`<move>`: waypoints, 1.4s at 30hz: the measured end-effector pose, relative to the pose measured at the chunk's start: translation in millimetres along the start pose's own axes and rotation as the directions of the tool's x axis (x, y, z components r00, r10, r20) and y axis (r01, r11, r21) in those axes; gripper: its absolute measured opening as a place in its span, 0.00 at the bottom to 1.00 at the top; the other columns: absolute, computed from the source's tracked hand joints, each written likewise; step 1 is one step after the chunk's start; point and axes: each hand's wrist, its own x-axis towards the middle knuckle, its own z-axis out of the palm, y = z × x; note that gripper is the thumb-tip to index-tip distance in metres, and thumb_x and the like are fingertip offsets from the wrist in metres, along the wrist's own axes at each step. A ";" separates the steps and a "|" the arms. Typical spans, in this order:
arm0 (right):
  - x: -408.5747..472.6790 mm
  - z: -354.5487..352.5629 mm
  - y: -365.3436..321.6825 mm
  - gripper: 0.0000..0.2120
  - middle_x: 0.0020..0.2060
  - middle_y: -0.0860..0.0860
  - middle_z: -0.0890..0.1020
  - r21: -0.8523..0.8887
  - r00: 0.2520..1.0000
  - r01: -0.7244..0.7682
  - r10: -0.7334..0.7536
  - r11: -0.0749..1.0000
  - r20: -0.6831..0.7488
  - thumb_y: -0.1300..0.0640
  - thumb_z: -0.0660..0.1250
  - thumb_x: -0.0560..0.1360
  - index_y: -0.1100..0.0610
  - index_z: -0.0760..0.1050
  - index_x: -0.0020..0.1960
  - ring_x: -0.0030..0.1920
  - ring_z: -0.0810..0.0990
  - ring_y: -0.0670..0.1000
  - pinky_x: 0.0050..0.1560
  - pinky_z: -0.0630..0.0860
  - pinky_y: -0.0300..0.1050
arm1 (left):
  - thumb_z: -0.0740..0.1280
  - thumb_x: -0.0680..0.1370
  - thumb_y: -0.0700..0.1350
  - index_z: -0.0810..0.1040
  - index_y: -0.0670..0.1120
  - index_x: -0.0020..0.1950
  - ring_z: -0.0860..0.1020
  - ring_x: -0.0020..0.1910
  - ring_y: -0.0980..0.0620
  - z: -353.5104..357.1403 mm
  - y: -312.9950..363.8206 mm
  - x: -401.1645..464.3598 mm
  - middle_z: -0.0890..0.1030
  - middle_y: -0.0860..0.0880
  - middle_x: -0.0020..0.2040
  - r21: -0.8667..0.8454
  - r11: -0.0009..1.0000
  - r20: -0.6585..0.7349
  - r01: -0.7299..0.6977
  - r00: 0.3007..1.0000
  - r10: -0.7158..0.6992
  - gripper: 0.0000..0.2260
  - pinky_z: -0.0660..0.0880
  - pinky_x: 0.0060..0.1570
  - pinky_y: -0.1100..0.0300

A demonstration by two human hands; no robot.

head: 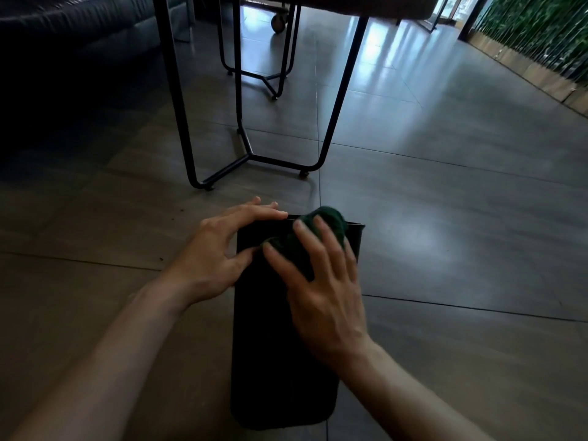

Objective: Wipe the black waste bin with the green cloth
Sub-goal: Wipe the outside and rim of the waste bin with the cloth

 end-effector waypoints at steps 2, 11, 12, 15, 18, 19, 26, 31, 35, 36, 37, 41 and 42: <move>-33.7 11.4 -16.7 0.23 0.78 0.58 0.64 0.001 0.992 0.121 -0.121 0.993 0.034 0.48 0.62 0.82 0.46 0.67 0.77 0.80 0.58 0.63 0.76 0.58 0.70 | 0.73 0.75 0.35 0.77 0.59 0.68 0.65 0.75 0.64 -1.6 -1.8 0.4 0.76 0.60 0.71 0.010 1.000 -0.016 0.022 1.000 -0.021 0.27 0.63 0.76 0.55; -75.9 4.4 -0.7 0.16 0.76 0.57 0.68 0.038 0.753 0.596 -0.574 0.802 0.323 0.52 0.66 0.82 0.41 0.72 0.68 0.79 0.62 0.60 0.80 0.51 0.63 | 0.74 0.74 0.36 0.76 0.63 0.66 0.66 0.74 0.66 -3.3 -5.5 -3.3 0.77 0.63 0.69 0.015 0.998 -0.016 0.055 0.998 -0.055 0.28 0.64 0.76 0.53; -56.2 0.7 5.5 0.17 0.76 0.59 0.67 0.087 0.851 0.455 -0.462 0.886 0.251 0.53 0.66 0.82 0.43 0.72 0.70 0.80 0.60 0.61 0.80 0.53 0.64 | 0.74 0.74 0.36 0.76 0.63 0.66 0.66 0.74 0.66 -2.6 -5.2 -2.8 0.77 0.63 0.69 0.009 0.999 -0.011 0.052 0.999 -0.052 0.28 0.64 0.76 0.52; -4.9 -7.6 15.7 0.21 0.78 0.60 0.63 0.118 0.991 0.082 -0.093 0.990 0.096 0.48 0.66 0.82 0.45 0.70 0.74 0.81 0.54 0.61 0.76 0.61 0.68 | 0.73 0.75 0.35 0.77 0.62 0.67 0.66 0.75 0.65 -0.9 -3.0 -1.4 0.77 0.61 0.69 0.003 1.000 -0.006 0.031 1.000 -0.031 0.28 0.66 0.75 0.52; 3.7 1.1 7.3 0.22 0.77 0.60 0.64 0.125 0.999 -0.016 0.011 0.992 0.042 0.47 0.66 0.82 0.47 0.71 0.74 0.81 0.54 0.62 0.74 0.63 0.69 | 0.73 0.75 0.36 0.77 0.60 0.67 0.67 0.74 0.65 -2.7 -4.9 -0.3 0.78 0.61 0.68 -0.007 1.000 -0.013 0.029 0.999 -0.029 0.26 0.65 0.75 0.55; -5.8 6.7 1.2 0.21 0.76 0.60 0.65 0.122 0.999 0.028 -0.033 0.992 0.040 0.49 0.68 0.81 0.48 0.72 0.73 0.81 0.55 0.62 0.75 0.62 0.69 | 0.74 0.74 0.36 0.78 0.61 0.66 0.67 0.73 0.66 -3.6 -6.0 -0.4 0.78 0.61 0.68 -0.007 0.999 -0.016 0.038 0.999 -0.038 0.26 0.65 0.75 0.56; -105.3 14.3 -18.6 0.15 0.71 0.54 0.74 0.034 0.741 0.612 -0.588 0.790 0.323 0.56 0.57 0.86 0.42 0.73 0.68 0.77 0.67 0.58 0.79 0.57 0.61 | 0.75 0.74 0.36 0.76 0.64 0.65 0.66 0.74 0.66 -2.6 -8.1 -2.8 0.78 0.62 0.67 -0.010 0.999 0.003 0.052 0.999 -0.052 0.28 0.64 0.75 0.55; -21.8 -5.0 4.6 0.16 0.74 0.59 0.70 0.104 0.980 0.167 -0.176 0.980 0.088 0.53 0.67 0.82 0.48 0.75 0.70 0.80 0.61 0.61 0.76 0.62 0.66 | 0.74 0.74 0.35 0.77 0.62 0.65 0.66 0.74 0.67 -3.5 -9.0 -0.7 0.78 0.62 0.67 -0.016 0.999 0.009 0.032 0.999 -0.032 0.28 0.64 0.74 0.59; -3.8 2.0 -3.0 0.18 0.75 0.58 0.67 0.139 1.000 -0.007 0.004 0.990 0.019 0.53 0.67 0.82 0.49 0.74 0.71 0.81 0.58 0.60 0.75 0.63 0.67 | 0.74 0.74 0.37 0.77 0.62 0.65 0.67 0.73 0.67 -6.6 -9.2 -1.6 0.78 0.62 0.67 -0.019 0.999 0.011 0.038 0.999 -0.038 0.26 0.66 0.74 0.57; -15.2 5.4 -7.9 0.17 0.75 0.58 0.68 0.141 0.999 0.041 -0.045 0.989 0.028 0.54 0.68 0.81 0.49 0.75 0.70 0.80 0.59 0.61 0.74 0.64 0.68 | 0.75 0.74 0.37 0.77 0.62 0.65 0.67 0.73 0.66 -6.8 -9.4 -1.7 0.78 0.62 0.67 -0.015 0.999 0.010 0.042 0.999 -0.041 0.26 0.66 0.74 0.56; -32.3 8.8 -12.9 0.15 0.74 0.59 0.71 0.141 0.990 0.126 -0.134 0.982 0.050 0.55 0.68 0.82 0.50 0.77 0.68 0.80 0.61 0.61 0.74 0.64 0.67 | 0.75 0.74 0.36 0.77 0.63 0.65 0.67 0.73 0.66 -6.5 -9.2 -2.1 0.78 0.62 0.67 -0.010 0.999 0.008 0.047 0.999 -0.047 0.27 0.65 0.75 0.56; -89.0 6.4 -20.3 0.12 0.70 0.54 0.77 0.099 0.833 0.493 -0.502 0.864 0.231 0.56 0.64 0.84 0.45 0.77 0.65 0.79 0.64 0.58 0.72 0.70 0.58 | 0.75 0.74 0.37 0.77 0.64 0.65 0.66 0.73 0.67 -4.7 -6.3 -3.6 0.78 0.63 0.68 0.000 0.999 0.017 0.038 0.999 -0.038 0.28 0.64 0.75 0.57; -87.1 2.5 -15.2 0.12 0.70 0.54 0.77 0.091 0.817 0.517 -0.522 0.851 0.245 0.56 0.63 0.85 0.44 0.77 0.65 0.79 0.63 0.57 0.72 0.70 0.57 | 0.75 0.74 0.37 0.77 0.64 0.65 0.66 0.74 0.66 -4.2 -6.3 -3.6 0.78 0.63 0.68 -0.002 0.999 0.022 0.033 0.999 -0.032 0.28 0.64 0.75 0.57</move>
